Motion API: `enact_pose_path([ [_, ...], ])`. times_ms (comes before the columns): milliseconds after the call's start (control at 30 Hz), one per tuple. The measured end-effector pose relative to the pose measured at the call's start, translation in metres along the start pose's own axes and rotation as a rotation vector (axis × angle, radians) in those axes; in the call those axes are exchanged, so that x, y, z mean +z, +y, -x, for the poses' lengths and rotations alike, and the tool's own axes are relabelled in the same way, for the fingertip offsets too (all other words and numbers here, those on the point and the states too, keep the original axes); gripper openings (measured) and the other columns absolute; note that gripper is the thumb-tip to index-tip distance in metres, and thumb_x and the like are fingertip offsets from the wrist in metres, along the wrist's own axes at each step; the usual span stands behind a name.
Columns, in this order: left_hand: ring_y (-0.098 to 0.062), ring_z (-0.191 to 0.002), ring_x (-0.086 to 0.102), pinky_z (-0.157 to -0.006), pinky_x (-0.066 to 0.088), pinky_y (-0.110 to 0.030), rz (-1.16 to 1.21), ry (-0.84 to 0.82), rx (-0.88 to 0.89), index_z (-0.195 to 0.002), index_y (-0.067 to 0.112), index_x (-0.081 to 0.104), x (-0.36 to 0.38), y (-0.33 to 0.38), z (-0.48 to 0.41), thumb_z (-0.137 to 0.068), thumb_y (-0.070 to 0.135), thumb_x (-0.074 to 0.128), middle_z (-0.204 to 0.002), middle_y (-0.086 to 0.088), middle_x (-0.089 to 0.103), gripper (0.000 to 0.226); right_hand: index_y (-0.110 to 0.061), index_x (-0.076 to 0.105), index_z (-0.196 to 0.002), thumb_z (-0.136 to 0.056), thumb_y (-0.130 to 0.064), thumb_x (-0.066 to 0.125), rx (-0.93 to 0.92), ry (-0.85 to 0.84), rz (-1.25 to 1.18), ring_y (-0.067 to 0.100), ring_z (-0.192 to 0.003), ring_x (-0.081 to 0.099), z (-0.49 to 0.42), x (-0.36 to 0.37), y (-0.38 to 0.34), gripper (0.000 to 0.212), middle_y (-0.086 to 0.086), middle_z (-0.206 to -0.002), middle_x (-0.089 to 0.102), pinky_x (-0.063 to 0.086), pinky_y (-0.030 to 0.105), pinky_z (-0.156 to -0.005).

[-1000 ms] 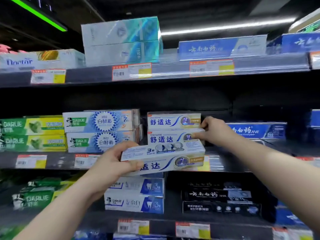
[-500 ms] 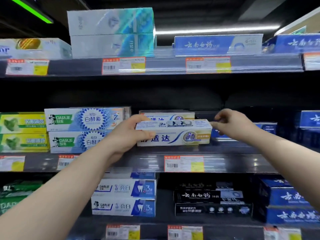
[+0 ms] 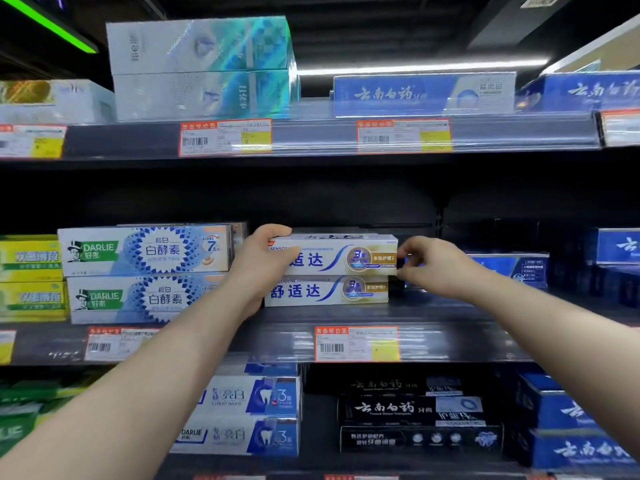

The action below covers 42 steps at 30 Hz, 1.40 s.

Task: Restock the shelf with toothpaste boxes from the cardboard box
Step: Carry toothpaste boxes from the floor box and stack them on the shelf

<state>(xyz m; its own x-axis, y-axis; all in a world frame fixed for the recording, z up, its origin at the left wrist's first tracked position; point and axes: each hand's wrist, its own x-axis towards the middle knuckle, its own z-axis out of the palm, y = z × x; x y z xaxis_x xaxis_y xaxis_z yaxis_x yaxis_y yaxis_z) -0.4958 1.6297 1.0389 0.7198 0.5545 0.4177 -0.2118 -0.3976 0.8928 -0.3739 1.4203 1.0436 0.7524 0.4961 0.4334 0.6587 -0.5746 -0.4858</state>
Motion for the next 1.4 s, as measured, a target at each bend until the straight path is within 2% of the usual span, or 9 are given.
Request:
enact_pose_path([
  [233,-0.028,-0.118,0.054,-0.100,0.046,-0.044,-0.277,0.158,0.009,-0.144,0.020,0.021,0.004,-0.005,-0.002,-0.083,0.016,0.062,-0.138,-0.010,0.047,0.073,-0.018,0.067,-0.100,-0.078,-0.033,0.065,-0.040,-0.053,-0.038,0.018,-0.088,0.064,-0.005,0.007,-0.004,0.027,0.002,-0.092,0.071,0.052,0.035,-0.086],
  [367,-0.029,-0.099,0.062,-0.084,0.053,-0.040,-0.359,0.112,-0.061,-0.128,0.009,0.039,0.000,-0.005,0.001,-0.085,0.007,0.056,-0.113,-0.011,0.063,0.046,-0.017,0.070,-0.086,-0.083,-0.044,0.059,-0.064,-0.027,0.045,0.018,-0.077,0.059,-0.005,0.008,-0.006,0.029,0.000,-0.074,0.064,0.048,0.031,-0.073],
  [533,-0.029,-0.095,0.063,-0.078,0.055,-0.040,-0.312,0.092,-0.076,-0.112,0.009,0.050,0.002,-0.003,-0.002,-0.085,0.003,0.052,-0.108,-0.013,0.065,0.028,-0.013,0.067,-0.072,-0.085,-0.043,0.058,-0.061,-0.014,0.093,0.015,-0.063,0.052,-0.003,0.010,-0.010,0.034,0.001,-0.063,0.059,0.040,0.029,-0.058],
  [700,-0.027,-0.095,0.062,-0.063,0.049,-0.028,-0.301,0.081,-0.078,-0.116,0.009,0.050,0.002,-0.003,0.001,-0.086,0.003,0.053,-0.110,-0.013,0.064,0.031,-0.008,0.068,-0.073,-0.085,-0.040,0.059,-0.045,-0.008,0.045,0.024,-0.076,0.064,-0.002,0.012,-0.012,0.035,0.010,-0.078,0.070,0.050,0.033,-0.068],
  [833,-0.029,-0.097,0.062,-0.078,0.053,-0.037,-0.281,0.089,-0.082,-0.109,0.008,0.053,0.001,-0.004,0.004,-0.084,0.001,0.054,-0.110,-0.014,0.065,0.026,-0.007,0.069,-0.073,-0.084,-0.040,0.059,-0.045,-0.007,0.048,0.027,-0.082,0.065,-0.001,0.012,-0.013,0.036,0.014,-0.082,0.072,0.052,0.036,-0.070],
  [1100,-0.029,-0.098,0.061,-0.085,0.053,-0.041,-0.311,0.116,-0.073,-0.115,0.007,0.048,0.002,-0.005,0.003,-0.083,0.003,0.057,-0.112,-0.014,0.063,0.033,-0.004,0.069,-0.076,-0.086,-0.037,0.058,-0.030,-0.010,0.040,0.028,-0.083,0.067,-0.003,0.014,-0.012,0.035,0.014,-0.082,0.072,0.053,0.038,-0.075],
  [1200,-0.025,-0.097,0.060,-0.079,0.049,-0.033,-0.320,0.108,-0.051,-0.127,0.009,0.040,0.003,-0.005,0.003,-0.083,0.004,0.059,-0.115,-0.010,0.062,0.049,-0.007,0.069,-0.077,-0.086,-0.038,0.057,-0.015,-0.017,0.051,0.026,-0.083,0.067,-0.003,0.014,-0.012,0.034,0.012,-0.083,0.072,0.053,0.037,-0.075],
  [1300,-0.027,-0.110,0.058,-0.096,0.048,-0.040,-0.291,0.081,-0.028,-0.145,0.014,0.015,0.002,-0.007,0.003,-0.077,0.014,0.070,-0.128,-0.009,0.057,0.088,-0.013,0.070,-0.084,-0.086,-0.040,0.057,-0.002,-0.021,0.059,0.022,-0.084,0.066,-0.002,0.013,-0.013,0.030,0.006,-0.085,0.072,0.054,0.036,-0.078],
  [1400,-0.025,-0.134,0.038,-0.112,0.032,-0.039,-0.299,0.054,0.062,-0.148,0.023,-0.003,0.001,-0.004,0.010,-0.074,0.024,0.075,-0.152,-0.007,0.029,0.108,-0.022,0.067,-0.102,-0.083,-0.044,0.059,0.000,0.003,0.080,0.017,-0.089,0.062,0.003,0.010,-0.015,0.031,-0.002,-0.093,0.070,0.051,0.032,-0.078],
])
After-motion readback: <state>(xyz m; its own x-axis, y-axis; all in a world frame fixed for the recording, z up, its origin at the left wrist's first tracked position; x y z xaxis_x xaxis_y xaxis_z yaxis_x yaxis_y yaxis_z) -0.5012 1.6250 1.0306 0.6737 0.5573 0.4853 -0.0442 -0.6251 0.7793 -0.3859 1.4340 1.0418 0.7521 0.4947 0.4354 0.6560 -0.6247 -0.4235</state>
